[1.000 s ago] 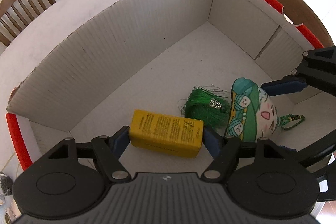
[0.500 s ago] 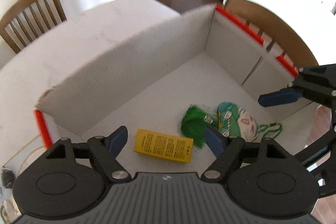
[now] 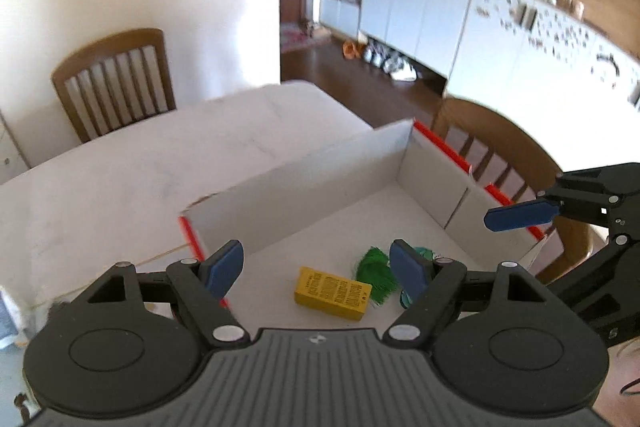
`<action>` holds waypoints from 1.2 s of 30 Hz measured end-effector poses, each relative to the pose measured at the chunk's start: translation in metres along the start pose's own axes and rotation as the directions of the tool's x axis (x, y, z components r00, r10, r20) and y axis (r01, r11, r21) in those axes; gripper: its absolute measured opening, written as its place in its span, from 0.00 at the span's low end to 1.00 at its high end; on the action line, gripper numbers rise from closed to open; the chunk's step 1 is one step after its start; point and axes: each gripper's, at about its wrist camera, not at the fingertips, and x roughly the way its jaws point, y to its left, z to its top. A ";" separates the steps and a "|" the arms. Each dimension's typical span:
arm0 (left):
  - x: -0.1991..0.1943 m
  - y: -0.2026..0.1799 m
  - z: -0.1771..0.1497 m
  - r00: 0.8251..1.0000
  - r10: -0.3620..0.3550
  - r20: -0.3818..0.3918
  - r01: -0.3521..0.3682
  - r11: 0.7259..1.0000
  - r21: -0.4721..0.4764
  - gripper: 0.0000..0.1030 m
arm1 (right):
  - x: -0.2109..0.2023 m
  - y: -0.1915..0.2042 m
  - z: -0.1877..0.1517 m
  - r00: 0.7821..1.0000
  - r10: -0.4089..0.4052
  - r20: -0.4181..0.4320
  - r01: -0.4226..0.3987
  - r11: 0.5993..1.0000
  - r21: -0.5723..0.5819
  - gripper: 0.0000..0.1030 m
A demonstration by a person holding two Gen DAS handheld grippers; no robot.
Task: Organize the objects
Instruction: 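Withdraw both grippers from the red box back over the table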
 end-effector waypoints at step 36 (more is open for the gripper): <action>-0.155 0.201 -0.167 0.972 0.159 0.175 -0.119 0.969 -0.217 1.00 | 0.025 0.185 0.002 0.991 0.033 0.132 -0.045 0.995 0.089 0.99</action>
